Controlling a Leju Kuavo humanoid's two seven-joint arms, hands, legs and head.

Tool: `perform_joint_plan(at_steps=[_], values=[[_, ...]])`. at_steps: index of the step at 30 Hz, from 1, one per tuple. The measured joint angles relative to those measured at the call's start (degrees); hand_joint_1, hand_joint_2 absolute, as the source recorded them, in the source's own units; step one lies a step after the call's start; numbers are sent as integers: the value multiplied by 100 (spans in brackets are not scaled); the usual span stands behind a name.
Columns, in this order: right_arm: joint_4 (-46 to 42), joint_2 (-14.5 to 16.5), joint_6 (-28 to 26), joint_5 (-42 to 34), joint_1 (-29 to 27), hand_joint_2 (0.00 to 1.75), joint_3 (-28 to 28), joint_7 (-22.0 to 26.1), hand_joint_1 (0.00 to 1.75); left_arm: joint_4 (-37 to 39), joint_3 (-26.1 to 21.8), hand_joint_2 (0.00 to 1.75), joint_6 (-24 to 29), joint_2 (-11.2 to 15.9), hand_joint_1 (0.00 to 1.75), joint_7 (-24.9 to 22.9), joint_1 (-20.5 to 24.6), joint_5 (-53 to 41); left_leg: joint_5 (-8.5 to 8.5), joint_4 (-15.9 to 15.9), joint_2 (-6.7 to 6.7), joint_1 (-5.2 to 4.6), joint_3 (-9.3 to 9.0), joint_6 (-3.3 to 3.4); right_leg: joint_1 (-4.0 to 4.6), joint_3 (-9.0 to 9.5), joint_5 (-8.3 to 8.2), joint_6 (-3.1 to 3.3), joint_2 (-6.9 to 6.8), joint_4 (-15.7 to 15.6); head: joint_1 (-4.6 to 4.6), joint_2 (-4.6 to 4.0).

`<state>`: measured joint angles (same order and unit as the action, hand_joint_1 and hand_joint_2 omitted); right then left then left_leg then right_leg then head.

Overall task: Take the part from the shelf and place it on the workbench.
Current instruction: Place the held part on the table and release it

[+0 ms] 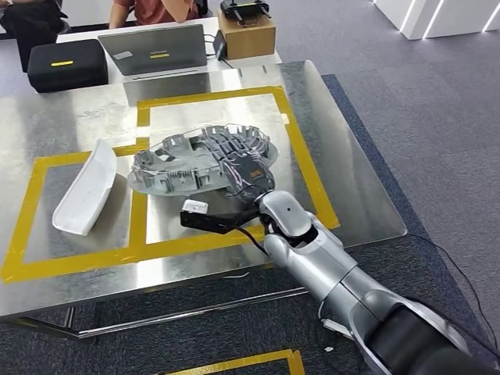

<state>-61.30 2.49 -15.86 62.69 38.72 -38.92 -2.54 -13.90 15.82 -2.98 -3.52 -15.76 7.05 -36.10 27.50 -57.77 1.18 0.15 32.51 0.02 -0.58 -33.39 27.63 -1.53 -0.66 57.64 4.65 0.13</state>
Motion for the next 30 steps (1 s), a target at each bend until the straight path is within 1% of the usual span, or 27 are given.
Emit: perform_joint_plan(at_steps=[6,11,23,27,30], values=[[-987,-127,-25,-72,-136,175,-403,76,0,0,-70,0,63,-36,0,-4,-14,29,1,0,0,0,4,0,0,-3,1,0,0,0,1,0],[-1448,-218,-45,-90,-203,175,-616,105,0,2,-127,0,75,-70,0,-7,-19,35,1,-1,0,0,5,0,0,-3,0,0,-1,0,0,0],[-1865,-337,-18,-104,-199,175,-867,111,0,2,-185,0,75,-87,0,-7,-36,72,1,-1,0,0,5,-1,0,-3,0,0,-1,0,1,0],[-1822,-364,137,-90,-144,175,-932,-84,0,2,-228,0,99,-92,0,-7,-49,113,1,-1,0,0,6,-1,0,-2,0,0,-1,0,1,0],[-1607,-369,242,-93,-87,175,-958,-245,0,2,-273,0,127,-96,0,2,-66,135,1,-1,0,0,5,0,0,-1,0,0,-2,0,1,0]])
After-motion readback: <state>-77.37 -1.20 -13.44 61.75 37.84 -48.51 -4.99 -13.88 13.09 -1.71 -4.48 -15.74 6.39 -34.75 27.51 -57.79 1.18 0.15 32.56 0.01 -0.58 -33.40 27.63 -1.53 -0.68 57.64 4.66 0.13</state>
